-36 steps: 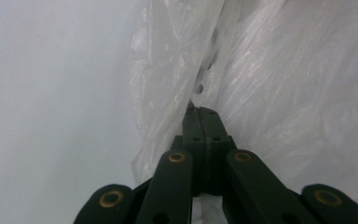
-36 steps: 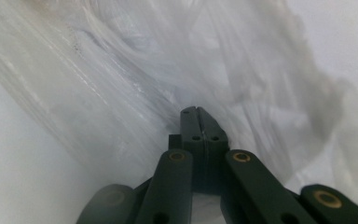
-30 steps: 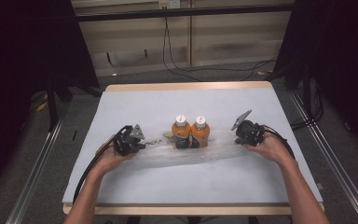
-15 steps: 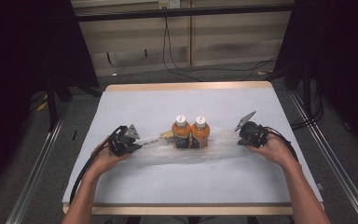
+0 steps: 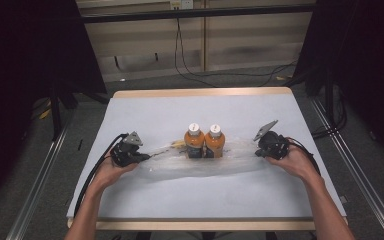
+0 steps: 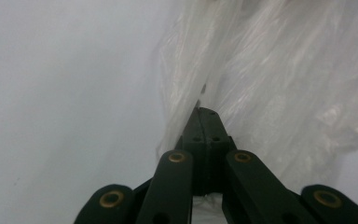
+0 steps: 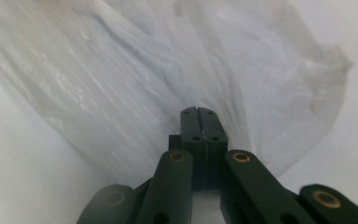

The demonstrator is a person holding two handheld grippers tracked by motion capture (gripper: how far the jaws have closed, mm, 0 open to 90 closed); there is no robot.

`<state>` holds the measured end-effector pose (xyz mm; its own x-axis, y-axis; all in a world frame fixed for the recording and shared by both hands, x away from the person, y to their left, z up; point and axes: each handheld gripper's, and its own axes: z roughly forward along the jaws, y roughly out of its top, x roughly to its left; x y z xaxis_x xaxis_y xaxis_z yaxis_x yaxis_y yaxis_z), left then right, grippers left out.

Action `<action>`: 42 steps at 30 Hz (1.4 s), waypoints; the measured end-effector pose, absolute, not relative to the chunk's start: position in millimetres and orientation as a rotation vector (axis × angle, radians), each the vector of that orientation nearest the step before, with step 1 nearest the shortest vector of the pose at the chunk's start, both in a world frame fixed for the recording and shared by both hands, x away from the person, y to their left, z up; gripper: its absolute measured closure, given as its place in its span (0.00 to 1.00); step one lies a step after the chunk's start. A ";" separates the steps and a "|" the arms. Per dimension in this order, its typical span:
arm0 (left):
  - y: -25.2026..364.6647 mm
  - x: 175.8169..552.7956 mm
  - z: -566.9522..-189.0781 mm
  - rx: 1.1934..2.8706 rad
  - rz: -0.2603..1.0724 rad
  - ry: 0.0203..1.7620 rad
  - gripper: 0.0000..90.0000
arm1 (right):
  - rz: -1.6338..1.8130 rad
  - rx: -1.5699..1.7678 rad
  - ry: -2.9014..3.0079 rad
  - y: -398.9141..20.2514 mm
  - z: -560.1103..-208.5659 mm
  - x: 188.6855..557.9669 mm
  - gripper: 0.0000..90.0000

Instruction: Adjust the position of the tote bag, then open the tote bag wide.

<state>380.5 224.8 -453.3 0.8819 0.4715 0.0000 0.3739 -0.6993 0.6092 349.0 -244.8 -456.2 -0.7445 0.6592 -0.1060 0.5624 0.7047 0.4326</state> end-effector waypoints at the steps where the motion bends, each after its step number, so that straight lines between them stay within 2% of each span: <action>1: 224.5 379.8 -451.6 2.413 0.206 0.603 1.00 | 0.620 0.976 2.660 -246.2 -455.0 348.6 1.00; 16: 217.4 373.8 -430.3 2.181 0.143 0.569 1.00 | 1.147 0.939 2.522 -249.7 -420.9 342.6 1.00; 20: 208.0 370.9 -426.0 2.127 0.141 0.554 1.00 | 1.180 0.954 2.499 -246.1 -414.7 341.9 1.00; 32: 175.4 356.8 -427.0 2.099 0.085 0.498 1.00 | 1.261 0.929 2.512 -222.4 -414.4 346.2 1.00; 42: 130.4 346.5 -433.0 2.094 0.046 0.434 1.00 | 1.229 0.894 2.546 -201.4 -417.9 353.5 1.00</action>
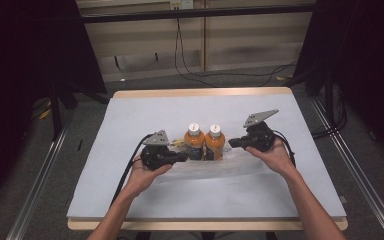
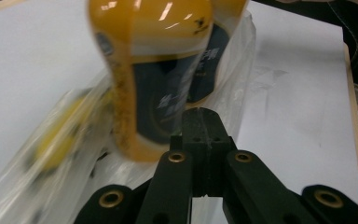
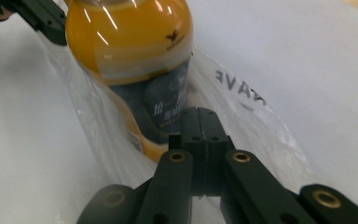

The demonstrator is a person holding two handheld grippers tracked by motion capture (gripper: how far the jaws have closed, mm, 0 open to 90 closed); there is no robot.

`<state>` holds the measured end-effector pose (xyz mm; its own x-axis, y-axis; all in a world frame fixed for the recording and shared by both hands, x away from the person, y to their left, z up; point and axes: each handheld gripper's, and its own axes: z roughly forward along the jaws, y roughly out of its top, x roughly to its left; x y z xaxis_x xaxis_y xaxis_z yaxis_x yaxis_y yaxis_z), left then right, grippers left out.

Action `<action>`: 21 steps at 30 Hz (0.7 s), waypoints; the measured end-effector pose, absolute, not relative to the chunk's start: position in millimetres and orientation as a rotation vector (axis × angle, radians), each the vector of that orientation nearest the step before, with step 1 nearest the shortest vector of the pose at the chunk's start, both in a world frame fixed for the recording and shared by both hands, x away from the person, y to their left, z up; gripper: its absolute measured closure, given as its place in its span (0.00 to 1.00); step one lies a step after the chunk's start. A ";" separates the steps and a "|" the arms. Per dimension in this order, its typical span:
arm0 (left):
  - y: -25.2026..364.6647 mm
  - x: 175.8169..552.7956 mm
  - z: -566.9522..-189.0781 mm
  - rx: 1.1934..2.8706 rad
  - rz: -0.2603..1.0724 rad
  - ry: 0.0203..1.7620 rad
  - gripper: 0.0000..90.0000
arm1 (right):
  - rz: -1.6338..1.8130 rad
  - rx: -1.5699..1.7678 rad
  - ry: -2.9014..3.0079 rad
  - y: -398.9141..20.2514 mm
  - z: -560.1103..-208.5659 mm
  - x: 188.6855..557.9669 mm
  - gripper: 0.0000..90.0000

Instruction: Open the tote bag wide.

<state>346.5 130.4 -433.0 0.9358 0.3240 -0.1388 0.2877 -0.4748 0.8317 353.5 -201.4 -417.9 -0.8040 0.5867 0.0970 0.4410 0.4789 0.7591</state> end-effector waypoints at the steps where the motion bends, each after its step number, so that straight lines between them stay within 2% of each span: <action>1: 126.3 347.1 -432.7 2.102 0.051 0.419 1.00 | 1.224 0.890 2.543 -199.2 -416.7 354.7 1.00; 7: 103.9 347.3 -435.3 2.107 0.057 0.404 1.00 | 1.213 0.875 2.550 -184.3 -411.6 368.6 1.00; 21: 73.6 344.8 -458.0 2.183 0.088 0.402 1.00 | 1.182 0.899 2.641 -166.9 -440.8 395.6 1.00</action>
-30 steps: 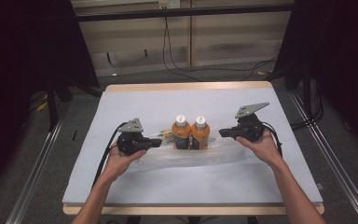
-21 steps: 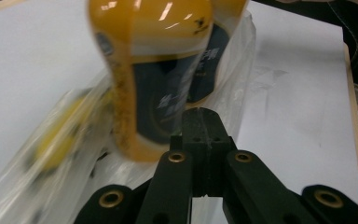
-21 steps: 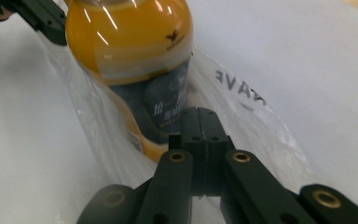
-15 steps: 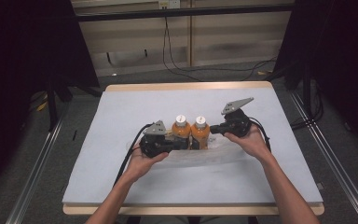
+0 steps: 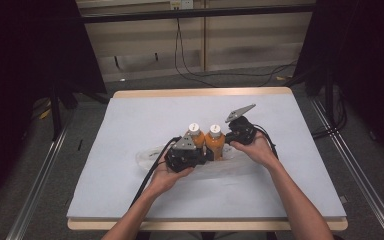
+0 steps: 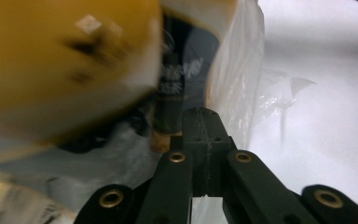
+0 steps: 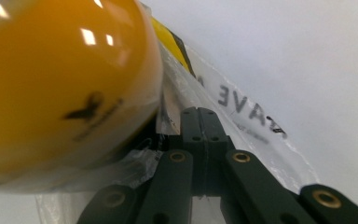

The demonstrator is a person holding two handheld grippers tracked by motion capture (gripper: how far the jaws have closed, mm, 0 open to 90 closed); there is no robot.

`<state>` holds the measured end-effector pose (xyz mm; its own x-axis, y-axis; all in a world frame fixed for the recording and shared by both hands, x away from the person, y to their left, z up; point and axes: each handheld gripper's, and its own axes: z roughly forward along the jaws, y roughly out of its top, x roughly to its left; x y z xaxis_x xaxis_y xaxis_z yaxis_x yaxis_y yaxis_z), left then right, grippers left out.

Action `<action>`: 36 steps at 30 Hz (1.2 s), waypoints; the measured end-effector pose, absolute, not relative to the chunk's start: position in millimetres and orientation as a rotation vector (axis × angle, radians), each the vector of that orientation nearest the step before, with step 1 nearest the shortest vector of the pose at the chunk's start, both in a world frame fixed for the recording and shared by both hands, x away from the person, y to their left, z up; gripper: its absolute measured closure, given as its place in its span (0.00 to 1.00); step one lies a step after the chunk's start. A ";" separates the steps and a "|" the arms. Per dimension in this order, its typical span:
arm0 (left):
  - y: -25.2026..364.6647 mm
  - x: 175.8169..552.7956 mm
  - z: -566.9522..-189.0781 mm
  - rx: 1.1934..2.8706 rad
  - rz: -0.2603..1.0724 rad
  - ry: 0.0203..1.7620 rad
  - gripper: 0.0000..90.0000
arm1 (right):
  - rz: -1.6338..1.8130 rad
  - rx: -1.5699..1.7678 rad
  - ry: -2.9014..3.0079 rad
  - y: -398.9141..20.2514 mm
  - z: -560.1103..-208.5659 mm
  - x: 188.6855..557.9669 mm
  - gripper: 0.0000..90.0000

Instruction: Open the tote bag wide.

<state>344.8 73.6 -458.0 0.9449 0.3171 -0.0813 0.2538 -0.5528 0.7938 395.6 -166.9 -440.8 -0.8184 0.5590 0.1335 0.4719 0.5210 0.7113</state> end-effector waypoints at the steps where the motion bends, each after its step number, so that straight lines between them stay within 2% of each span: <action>1: 73.1 344.4 -459.7 2.188 0.088 0.407 1.00 | 1.176 0.910 2.647 -165.8 -443.0 396.7 1.00; 17: 67.3 330.3 -482.5 2.301 0.106 0.380 1.00 | 1.122 1.020 2.735 -153.9 -480.0 417.8 1.00; 30: 67.8 324.5 -482.3 2.317 0.034 0.323 1.00 | 1.112 1.068 2.642 -145.1 -481.9 432.3 1.00; 36: 67.1 319.9 -480.4 2.344 0.044 0.302 1.00 | 1.061 1.088 2.624 -137.9 -480.0 441.9 1.00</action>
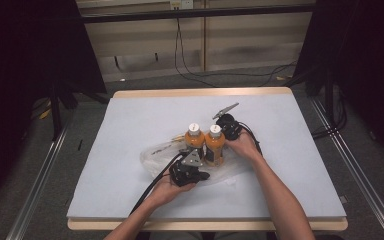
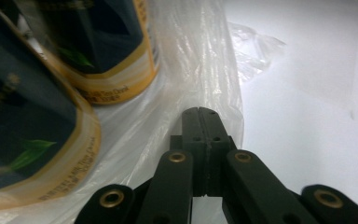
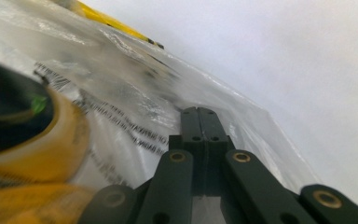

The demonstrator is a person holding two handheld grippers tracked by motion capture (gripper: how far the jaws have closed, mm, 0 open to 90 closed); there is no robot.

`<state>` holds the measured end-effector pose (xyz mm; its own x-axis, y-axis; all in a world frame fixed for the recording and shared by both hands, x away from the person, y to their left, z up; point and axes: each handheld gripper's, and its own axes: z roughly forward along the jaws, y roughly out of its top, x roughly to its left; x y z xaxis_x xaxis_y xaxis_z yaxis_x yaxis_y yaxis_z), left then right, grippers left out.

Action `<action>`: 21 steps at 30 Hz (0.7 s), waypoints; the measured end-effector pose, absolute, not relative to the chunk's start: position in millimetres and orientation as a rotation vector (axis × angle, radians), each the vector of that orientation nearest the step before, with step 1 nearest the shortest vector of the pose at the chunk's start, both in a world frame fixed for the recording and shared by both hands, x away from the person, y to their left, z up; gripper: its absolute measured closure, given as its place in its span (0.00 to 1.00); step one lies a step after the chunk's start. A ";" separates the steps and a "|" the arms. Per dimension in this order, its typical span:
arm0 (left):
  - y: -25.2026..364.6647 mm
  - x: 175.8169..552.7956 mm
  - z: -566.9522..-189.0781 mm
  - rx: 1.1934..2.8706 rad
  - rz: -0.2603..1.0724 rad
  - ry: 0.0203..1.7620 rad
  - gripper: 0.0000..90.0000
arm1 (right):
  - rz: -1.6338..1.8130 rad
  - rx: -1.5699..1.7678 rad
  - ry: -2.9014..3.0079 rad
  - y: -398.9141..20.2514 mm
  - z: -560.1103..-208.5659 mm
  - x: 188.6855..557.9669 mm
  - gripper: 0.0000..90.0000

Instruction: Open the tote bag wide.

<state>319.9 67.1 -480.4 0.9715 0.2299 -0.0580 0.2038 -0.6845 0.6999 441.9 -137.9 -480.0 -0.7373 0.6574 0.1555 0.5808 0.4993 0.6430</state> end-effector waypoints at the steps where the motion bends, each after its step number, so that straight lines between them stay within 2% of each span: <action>1: 67.1 318.6 -480.5 2.340 0.038 0.307 1.00 | 1.043 1.081 2.622 -136.0 -479.5 444.1 1.00; 21: 64.8 308.2 -480.8 2.332 -0.030 0.248 1.00 | 1.107 1.217 2.498 -135.0 -485.6 472.2 1.00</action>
<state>308.2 64.8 -480.8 0.9808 0.1695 -0.0969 0.1876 -0.6802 0.7086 472.2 -135.0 -485.6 -0.6596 0.7312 0.1741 0.6202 0.3986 0.6756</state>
